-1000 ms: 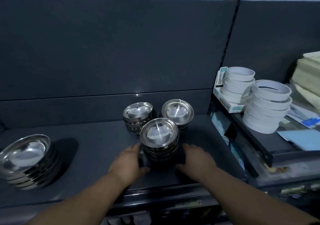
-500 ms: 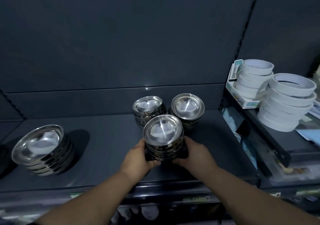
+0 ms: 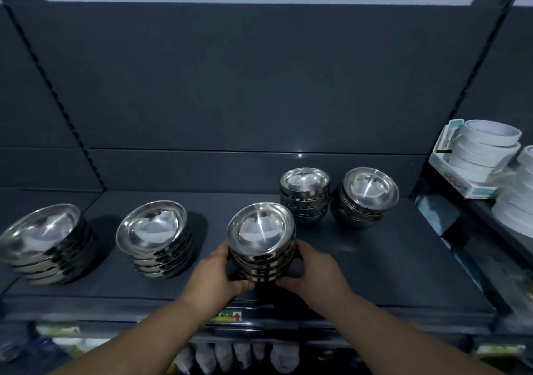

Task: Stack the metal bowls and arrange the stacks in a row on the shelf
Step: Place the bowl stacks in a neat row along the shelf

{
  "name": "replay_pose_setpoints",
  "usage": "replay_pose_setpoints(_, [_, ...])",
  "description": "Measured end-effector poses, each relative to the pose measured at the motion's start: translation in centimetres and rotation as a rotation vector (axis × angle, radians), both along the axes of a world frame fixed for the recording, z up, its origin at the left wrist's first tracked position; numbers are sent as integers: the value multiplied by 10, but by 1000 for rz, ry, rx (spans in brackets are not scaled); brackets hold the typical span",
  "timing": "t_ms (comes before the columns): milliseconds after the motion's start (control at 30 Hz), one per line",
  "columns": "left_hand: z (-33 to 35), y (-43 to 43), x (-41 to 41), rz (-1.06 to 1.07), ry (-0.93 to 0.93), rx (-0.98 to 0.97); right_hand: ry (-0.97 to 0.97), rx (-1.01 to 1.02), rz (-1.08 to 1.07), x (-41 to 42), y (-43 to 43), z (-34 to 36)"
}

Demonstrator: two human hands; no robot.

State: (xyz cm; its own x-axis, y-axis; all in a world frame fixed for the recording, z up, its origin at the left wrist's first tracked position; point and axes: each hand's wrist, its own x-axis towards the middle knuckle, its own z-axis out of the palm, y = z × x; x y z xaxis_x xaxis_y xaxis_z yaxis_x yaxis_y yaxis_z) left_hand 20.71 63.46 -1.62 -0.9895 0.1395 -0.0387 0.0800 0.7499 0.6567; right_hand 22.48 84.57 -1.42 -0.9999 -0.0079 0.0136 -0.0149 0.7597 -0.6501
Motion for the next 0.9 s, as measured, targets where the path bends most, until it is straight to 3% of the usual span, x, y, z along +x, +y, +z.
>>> replay_pose_setpoints(267, [-13,-28,-6,-55,-42,75,-33,-14,7,-1,-28,-7])
replay_pose_setpoints(467, [-12,-24,-6,-44,10,294,14,-151,8,0,-27,-1])
replay_pose_setpoints(900, [-6,-22,-3,-22,48,345,94,-209,9,-3,-27,-1])
